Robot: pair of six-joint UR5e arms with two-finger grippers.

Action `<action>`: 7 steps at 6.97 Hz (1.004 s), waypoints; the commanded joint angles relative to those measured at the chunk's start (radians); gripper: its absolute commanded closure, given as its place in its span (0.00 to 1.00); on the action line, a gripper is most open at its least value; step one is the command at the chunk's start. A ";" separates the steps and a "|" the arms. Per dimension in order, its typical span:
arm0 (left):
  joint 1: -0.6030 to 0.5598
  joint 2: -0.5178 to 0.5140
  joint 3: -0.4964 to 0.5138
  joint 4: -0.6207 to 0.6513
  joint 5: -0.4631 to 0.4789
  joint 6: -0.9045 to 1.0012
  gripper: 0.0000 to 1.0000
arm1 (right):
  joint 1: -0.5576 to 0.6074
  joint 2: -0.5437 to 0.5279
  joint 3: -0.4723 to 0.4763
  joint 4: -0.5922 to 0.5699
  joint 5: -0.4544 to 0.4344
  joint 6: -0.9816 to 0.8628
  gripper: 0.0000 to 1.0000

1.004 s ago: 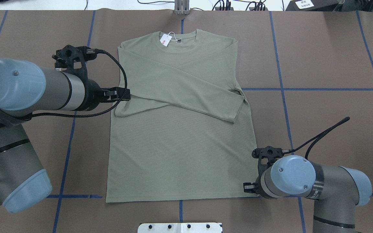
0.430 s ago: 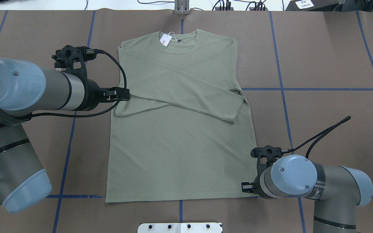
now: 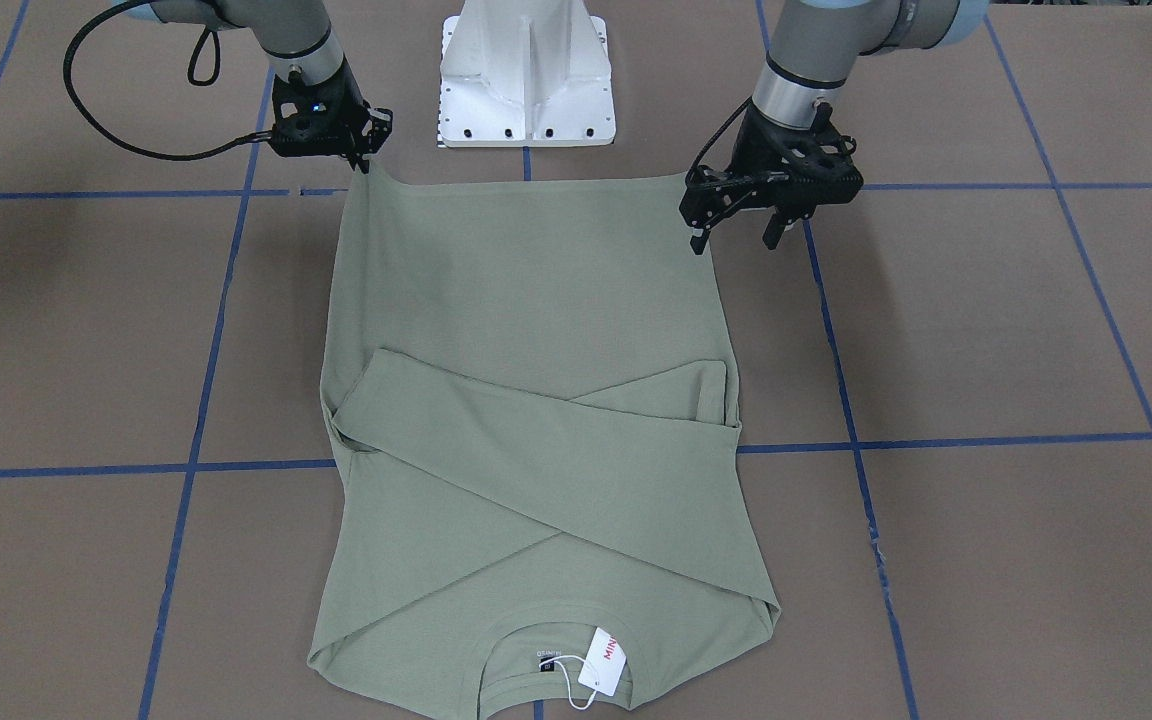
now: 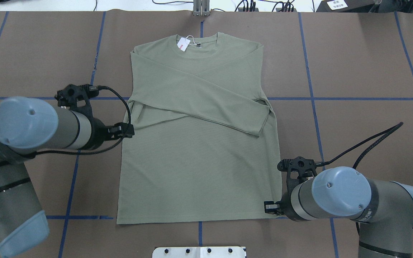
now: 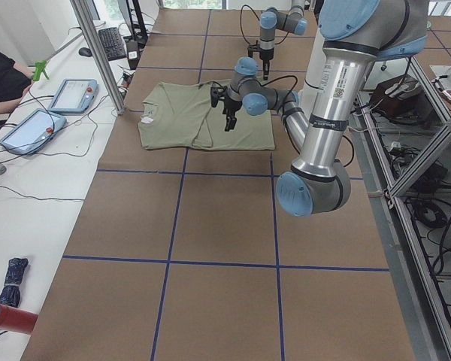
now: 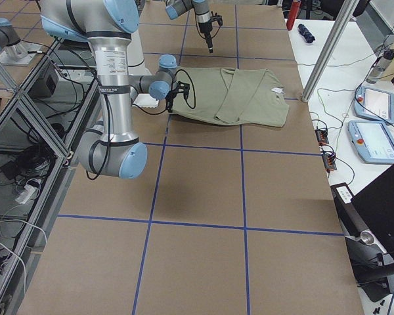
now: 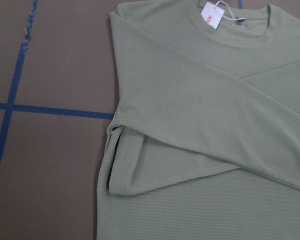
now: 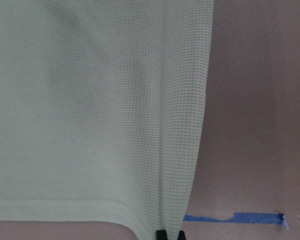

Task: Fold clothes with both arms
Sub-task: 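Move the left gripper down to the hem corner nearest it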

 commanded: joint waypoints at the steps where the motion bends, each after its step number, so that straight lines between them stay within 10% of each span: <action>1: 0.174 0.016 0.005 0.000 0.009 -0.213 0.02 | 0.017 0.005 0.012 0.001 0.003 0.000 1.00; 7: 0.282 0.067 0.056 0.000 0.065 -0.277 0.06 | 0.034 0.014 0.012 0.001 0.006 -0.001 1.00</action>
